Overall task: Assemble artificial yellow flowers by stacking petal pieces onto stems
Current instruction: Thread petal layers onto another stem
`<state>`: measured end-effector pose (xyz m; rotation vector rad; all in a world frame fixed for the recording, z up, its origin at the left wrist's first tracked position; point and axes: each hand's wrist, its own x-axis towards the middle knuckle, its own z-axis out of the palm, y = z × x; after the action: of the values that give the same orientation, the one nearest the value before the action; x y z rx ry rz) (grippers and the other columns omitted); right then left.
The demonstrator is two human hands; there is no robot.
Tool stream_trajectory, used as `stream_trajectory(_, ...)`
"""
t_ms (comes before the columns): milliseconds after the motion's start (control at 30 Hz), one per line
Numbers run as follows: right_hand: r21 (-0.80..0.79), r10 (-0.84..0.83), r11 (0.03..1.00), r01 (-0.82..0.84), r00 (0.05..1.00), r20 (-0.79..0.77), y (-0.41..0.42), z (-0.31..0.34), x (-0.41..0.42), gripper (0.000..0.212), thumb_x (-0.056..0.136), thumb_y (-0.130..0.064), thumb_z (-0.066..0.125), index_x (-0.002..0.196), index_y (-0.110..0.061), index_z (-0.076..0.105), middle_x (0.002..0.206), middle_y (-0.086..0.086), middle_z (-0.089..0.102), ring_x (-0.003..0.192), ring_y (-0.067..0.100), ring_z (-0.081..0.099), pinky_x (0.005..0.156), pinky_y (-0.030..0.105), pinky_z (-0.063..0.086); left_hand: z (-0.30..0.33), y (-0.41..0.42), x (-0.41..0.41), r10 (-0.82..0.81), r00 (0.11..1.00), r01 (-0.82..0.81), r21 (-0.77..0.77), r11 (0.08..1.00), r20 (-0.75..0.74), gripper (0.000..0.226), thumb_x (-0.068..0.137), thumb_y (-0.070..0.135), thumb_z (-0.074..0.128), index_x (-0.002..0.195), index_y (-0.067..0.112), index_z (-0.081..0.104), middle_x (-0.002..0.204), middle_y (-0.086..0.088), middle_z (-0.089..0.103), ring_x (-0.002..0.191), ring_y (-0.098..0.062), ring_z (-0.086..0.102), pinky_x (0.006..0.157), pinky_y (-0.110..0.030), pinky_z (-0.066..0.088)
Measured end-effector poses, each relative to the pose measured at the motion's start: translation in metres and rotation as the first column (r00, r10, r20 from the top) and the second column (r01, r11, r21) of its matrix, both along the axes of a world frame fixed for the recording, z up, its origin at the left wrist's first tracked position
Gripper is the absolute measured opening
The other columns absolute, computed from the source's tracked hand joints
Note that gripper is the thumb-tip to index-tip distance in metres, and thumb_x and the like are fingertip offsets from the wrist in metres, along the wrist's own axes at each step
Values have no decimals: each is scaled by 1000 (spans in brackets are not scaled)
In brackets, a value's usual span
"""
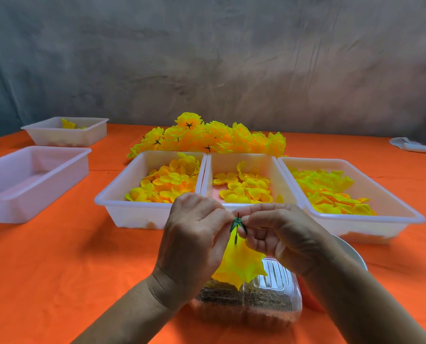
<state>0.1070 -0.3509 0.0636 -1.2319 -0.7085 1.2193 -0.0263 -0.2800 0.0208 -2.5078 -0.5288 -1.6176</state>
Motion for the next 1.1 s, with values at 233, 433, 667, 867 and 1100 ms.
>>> stream_trajectory(233, 119, -71, 993, -2, 796, 601, -8, -4, -4, 20, 81, 3, 62, 78, -12, 75, 71, 7, 71, 55, -1, 57, 49, 13, 43, -4, 0, -5, 22, 996, -20, 26, 999, -89, 13, 80, 10, 69, 68, 6, 68, 71, -4, 64, 67, -29, 57, 69, -42, 44)
stream_trajectory(433, 101, 17, 987, -125, 706, 708, -8, -6, 2, 15, 73, -5, 72, 75, -19, 77, 78, 12, 73, 71, 13, 62, 66, 33, 50, -7, 0, -6, 12, 992, -7, 42, 999, -123, 13, 79, 9, 69, 65, 8, 68, 68, -4, 63, 63, -29, 57, 68, -43, 46)
stream_trajectory(667, 110, -43, 991, -77, 593, 804, -6, -20, 8, 11, 73, -15, 78, 71, -26, 75, 77, -13, 71, 76, 0, 64, 65, 12, 48, -13, 1, -7, -10, 990, 13, 26, 1000, -142, 20, 85, 17, 62, 67, 11, 69, 69, 1, 62, 62, -25, 55, 69, -42, 45)
stream_trajectory(867, 111, -40, 991, -79, 613, 789, -4, -22, 13, 10, 72, -18, 79, 70, -28, 76, 72, -13, 72, 65, -6, 60, 62, 14, 43, -13, 2, -9, -69, 992, 55, -127, 990, -107, 10, 77, 22, 65, 73, 17, 72, 74, 8, 65, 73, -12, 56, 75, -37, 43)
stream_trajectory(1100, 141, -45, 984, -106, 622, 782, -4, -26, 17, 8, 72, -29, 79, 67, -34, 75, 75, -12, 72, 72, -3, 63, 66, 19, 44, -8, -1, -8, -168, 986, 153, -463, 873, 9, 22, 74, 42, 63, 71, 22, 74, 74, 12, 66, 75, -6, 62, 70, -37, 50)
